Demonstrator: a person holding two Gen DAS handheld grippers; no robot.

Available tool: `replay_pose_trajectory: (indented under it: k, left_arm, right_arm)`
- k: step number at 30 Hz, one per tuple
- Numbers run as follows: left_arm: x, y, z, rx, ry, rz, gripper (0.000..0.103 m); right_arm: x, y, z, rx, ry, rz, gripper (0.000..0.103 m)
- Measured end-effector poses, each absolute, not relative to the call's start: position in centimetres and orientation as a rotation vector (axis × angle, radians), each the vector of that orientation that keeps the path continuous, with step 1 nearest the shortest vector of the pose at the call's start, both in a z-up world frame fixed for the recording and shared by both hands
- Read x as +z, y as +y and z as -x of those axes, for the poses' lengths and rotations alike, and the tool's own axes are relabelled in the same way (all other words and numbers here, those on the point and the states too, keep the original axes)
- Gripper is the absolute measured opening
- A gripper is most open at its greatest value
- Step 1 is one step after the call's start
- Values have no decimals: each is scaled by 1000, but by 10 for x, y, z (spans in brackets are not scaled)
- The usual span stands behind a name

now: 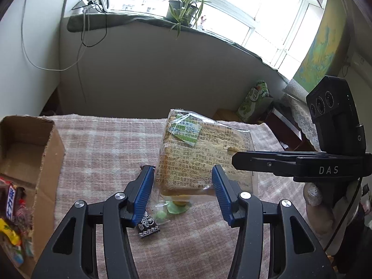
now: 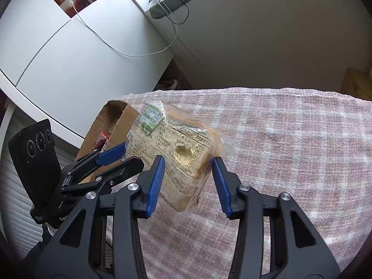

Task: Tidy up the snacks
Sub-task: 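Lift the bread loaf with the right gripper and carry it over the box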

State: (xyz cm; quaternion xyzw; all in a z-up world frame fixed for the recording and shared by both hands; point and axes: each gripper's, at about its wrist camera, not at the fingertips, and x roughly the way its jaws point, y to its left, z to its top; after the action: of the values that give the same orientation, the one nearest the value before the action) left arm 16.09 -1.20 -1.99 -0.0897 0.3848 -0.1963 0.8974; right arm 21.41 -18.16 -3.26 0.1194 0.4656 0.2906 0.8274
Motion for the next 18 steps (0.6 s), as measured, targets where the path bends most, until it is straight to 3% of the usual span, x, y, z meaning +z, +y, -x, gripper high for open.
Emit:
replay_pose_trajectory:
  k: [18]
  left_arm:
    - [6,90,-116,-227,695,271,50]
  right_arm:
    - [2,-59,-205,787,950,-118,45]
